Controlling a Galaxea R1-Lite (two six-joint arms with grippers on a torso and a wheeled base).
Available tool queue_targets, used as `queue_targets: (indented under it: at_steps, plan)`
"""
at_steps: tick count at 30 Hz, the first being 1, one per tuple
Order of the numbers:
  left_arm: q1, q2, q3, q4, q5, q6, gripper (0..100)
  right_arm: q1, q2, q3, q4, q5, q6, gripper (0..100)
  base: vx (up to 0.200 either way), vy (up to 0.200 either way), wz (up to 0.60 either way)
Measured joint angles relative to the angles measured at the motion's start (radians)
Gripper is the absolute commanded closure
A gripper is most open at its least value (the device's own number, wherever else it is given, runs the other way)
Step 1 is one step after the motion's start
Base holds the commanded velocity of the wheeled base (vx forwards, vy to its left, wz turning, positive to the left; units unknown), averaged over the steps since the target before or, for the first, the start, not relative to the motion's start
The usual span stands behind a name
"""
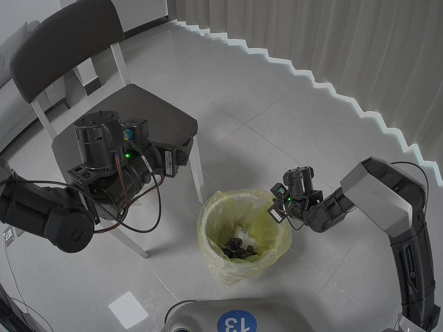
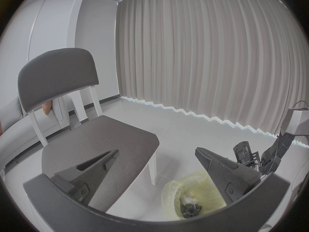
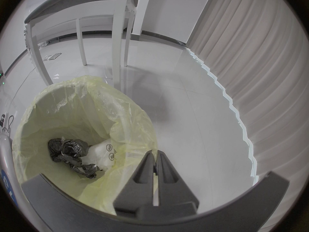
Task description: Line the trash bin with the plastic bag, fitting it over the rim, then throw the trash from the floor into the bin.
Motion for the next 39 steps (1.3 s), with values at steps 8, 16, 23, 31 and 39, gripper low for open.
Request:
queue_targets:
  at_steps: [8, 16, 23, 31, 39]
  plan:
    - [-0.002, -0.002, 0.001, 0.0, 0.0, 0.0, 0, 0.004, 0.047, -0.019, -0.001, 0.0, 0.004, 100, 0.0, 0.0, 0.0]
    - [-0.002, 0.002, 0.001, 0.0, 0.0, 0.0, 0, 0.003, 0.064, -0.027, 0.0, 0.0, 0.003, 100, 0.0, 0.0, 0.0]
    - [-0.001, 0.003, 0.0, 0.0, 0.0, 0.0, 0, -0.001, 0.067, -0.03, 0.0, 0.001, 0.004, 100, 0.0, 0.0, 0.0]
    - [-0.001, 0.001, -0.001, 0.0, 0.0, 0.0, 0, -0.003, 0.066, -0.023, 0.003, 0.003, 0.003, 0, 0.0, 0.0, 0.0]
    - [-0.001, 0.0, 0.0, -0.001, 0.0, -0.001, 0, -0.01, 0.059, -0.021, 0.015, 0.003, 0.003, 0, 0.0, 0.0, 0.0]
